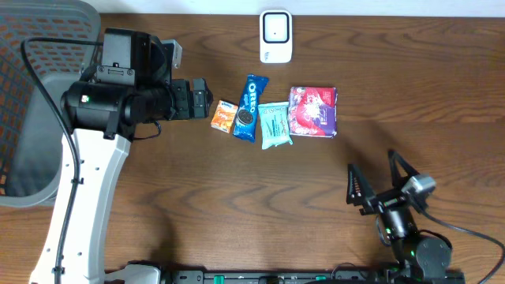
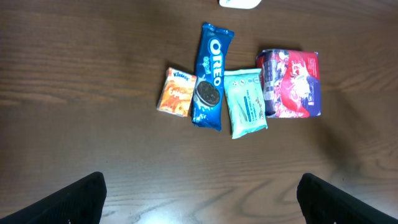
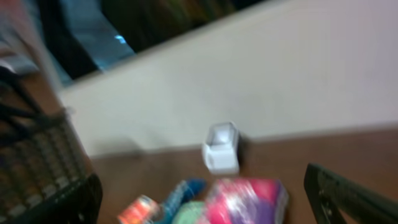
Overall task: Scan the item barcode
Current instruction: 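Move the right gripper toward the red-purple pack, then grasp the red-purple pack with the right gripper and slide it right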
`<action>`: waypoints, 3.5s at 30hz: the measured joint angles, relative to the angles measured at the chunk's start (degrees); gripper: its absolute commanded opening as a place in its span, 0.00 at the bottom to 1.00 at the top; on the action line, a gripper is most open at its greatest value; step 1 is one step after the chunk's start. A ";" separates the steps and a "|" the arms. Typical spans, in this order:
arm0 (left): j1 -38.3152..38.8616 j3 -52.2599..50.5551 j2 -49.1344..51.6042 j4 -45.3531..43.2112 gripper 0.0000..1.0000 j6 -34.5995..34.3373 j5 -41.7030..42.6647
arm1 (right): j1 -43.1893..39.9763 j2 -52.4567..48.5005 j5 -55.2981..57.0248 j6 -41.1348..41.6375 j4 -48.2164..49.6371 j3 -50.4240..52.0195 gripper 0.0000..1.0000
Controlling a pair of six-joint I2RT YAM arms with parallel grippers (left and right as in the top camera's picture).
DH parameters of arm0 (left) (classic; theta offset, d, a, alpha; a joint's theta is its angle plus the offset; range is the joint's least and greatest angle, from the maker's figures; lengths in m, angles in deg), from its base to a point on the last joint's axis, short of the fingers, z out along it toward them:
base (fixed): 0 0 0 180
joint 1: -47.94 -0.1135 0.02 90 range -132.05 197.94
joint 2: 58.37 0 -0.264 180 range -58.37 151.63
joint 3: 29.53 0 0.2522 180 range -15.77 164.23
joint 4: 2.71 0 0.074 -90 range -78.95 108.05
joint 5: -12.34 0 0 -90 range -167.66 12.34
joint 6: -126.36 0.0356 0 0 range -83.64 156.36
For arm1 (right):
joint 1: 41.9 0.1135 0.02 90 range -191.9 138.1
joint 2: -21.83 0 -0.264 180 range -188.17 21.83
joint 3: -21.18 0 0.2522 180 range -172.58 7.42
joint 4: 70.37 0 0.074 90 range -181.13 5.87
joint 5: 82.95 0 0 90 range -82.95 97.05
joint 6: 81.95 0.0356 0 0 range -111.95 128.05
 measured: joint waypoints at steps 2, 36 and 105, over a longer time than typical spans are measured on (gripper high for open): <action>0.00 0.00 0.00 -0.02 0.98 0.00 0.00 | 0.00 0.02 -0.37 1.84 1.79 -0.44 0.99; 0.00 0.00 0.00 -0.02 0.98 0.00 0.00 | -0.31 -100.04 -8.90 -5.90 -42.47 -69.99 0.84; 0.00 0.00 0.00 -0.02 0.98 0.00 -0.02 | -4.59 -115.82 6.51 -24.87 -85.50 -104.21 0.57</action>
